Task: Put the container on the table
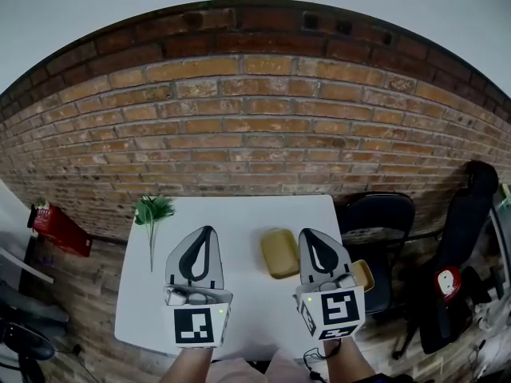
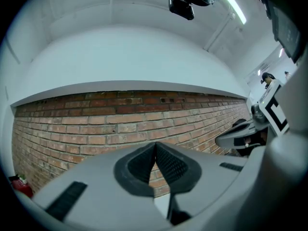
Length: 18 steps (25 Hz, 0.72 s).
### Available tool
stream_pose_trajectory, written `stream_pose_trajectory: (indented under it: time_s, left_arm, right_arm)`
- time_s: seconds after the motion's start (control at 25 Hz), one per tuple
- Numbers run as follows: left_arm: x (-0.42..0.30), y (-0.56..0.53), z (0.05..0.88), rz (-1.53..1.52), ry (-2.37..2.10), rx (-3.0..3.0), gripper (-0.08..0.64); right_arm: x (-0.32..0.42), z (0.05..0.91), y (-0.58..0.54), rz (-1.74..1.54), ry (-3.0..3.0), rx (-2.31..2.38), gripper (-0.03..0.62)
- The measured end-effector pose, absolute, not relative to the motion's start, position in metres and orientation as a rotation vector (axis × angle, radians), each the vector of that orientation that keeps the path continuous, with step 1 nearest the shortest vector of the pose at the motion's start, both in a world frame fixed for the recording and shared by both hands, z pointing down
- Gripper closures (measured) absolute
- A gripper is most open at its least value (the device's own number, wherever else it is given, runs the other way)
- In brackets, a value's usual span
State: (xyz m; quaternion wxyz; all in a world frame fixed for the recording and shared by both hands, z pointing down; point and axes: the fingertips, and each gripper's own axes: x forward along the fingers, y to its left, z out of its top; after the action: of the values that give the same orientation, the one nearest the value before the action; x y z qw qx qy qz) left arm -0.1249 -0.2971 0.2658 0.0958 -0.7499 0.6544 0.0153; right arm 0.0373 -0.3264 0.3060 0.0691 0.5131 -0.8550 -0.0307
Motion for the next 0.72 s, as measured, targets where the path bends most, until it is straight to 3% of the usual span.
stream_pose_trajectory:
  time_s: [0.72]
  left_arm:
    - [-0.119, -0.315, 0.279, -0.001, 1.928, -2.254, 0.549]
  right_arm:
    - [0.042, 0.320, -0.344, -0.043, -2.554, 1.559, 0.594]
